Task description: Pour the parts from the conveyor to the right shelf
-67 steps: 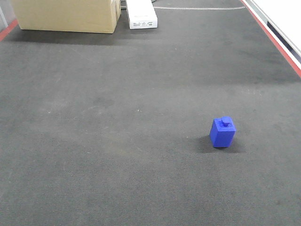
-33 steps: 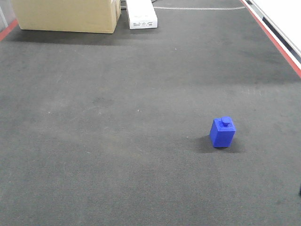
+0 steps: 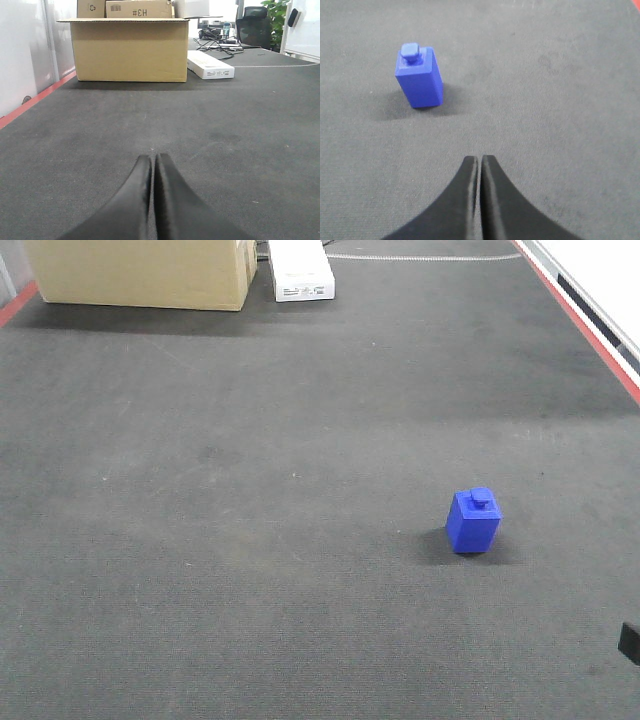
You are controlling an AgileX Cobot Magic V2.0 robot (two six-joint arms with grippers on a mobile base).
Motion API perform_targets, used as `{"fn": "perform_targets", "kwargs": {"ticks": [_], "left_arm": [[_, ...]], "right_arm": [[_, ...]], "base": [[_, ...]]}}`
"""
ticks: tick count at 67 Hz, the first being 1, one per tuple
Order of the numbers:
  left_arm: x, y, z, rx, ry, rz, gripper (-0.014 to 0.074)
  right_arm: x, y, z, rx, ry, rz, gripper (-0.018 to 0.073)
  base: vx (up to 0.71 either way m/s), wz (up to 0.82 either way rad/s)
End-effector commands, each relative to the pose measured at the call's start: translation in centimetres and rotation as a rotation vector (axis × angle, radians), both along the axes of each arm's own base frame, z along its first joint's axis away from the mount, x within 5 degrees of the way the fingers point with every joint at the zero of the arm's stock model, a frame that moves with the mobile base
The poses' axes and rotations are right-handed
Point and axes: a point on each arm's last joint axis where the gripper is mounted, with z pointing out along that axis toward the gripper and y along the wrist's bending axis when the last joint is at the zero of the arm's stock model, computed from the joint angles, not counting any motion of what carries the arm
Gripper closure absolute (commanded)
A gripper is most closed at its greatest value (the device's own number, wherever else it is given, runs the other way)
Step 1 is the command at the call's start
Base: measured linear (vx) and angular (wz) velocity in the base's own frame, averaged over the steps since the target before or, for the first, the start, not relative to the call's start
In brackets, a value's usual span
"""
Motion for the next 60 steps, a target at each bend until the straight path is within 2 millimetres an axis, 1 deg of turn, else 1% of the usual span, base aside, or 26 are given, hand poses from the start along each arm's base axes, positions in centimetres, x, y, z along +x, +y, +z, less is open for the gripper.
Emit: {"fn": "perform_targets", "kwargs": {"ticks": [1,8,12,21,25,30,38,44,51,54,60], "left_arm": [[-0.2,0.0,1.6,-0.012,-0.103,0.000,0.0603],[-0.2,0.0,1.6,-0.012,-0.103,0.000,0.0603],[-0.2,0.0,1.6,-0.012,-0.103,0.000,0.0603],[-0.2,0.0,1.6,-0.012,-0.103,0.000,0.0603],[-0.2,0.0,1.6,-0.012,-0.103,0.000,0.0603],[-0.2,0.0,1.6,-0.012,-0.103,0.000,0.0603],[-0.2,0.0,1.6,-0.012,-0.103,0.000,0.0603],[-0.2,0.0,1.6,-0.012,-0.103,0.000,0.0603],[-0.2,0.0,1.6,-0.012,-0.103,0.000,0.0603],[-0.2,0.0,1.6,-0.012,-0.103,0.000,0.0603],[-0.2,0.0,1.6,-0.012,-0.103,0.000,0.0603]], "right_arm": [[0.7,-0.2,2.1,-0.035,-0.106,-0.004,0.0484],[0.8,-0.2,2.8,-0.051,-0.111,0.006,0.0387],[0.9,-0.2,3.1,-0.059,-0.101,0.013,0.0313],[1.5,-0.2,3.1,-0.060,-0.075,0.016,0.0156],[1.9,-0.3,3.1,-0.056,-0.059,0.016,0.0099],[2.6,-0.2,3.2,-0.050,-0.047,0.020,0.0054],[4.0,-0.1,3.9,-0.051,-0.032,0.044,0.0040],[5.5,0.3,4.4,-0.067,-0.016,0.096,0.0039],[7.6,1.5,5.4,-0.089,-0.008,0.185,0.0039],[8.5,2.2,6.0,-0.066,-0.013,0.207,0.0039],[10.4,3.4,6.7,-0.037,0.015,0.236,0.0039]], "base": [[0.00,0.00],[0.00,0.00],[0.00,0.00],[0.00,0.00],[0.00,0.00],[0.00,0.00],[0.00,0.00],[0.00,0.00],[0.00,0.00],[0.00,0.00],[0.00,0.00]]}}
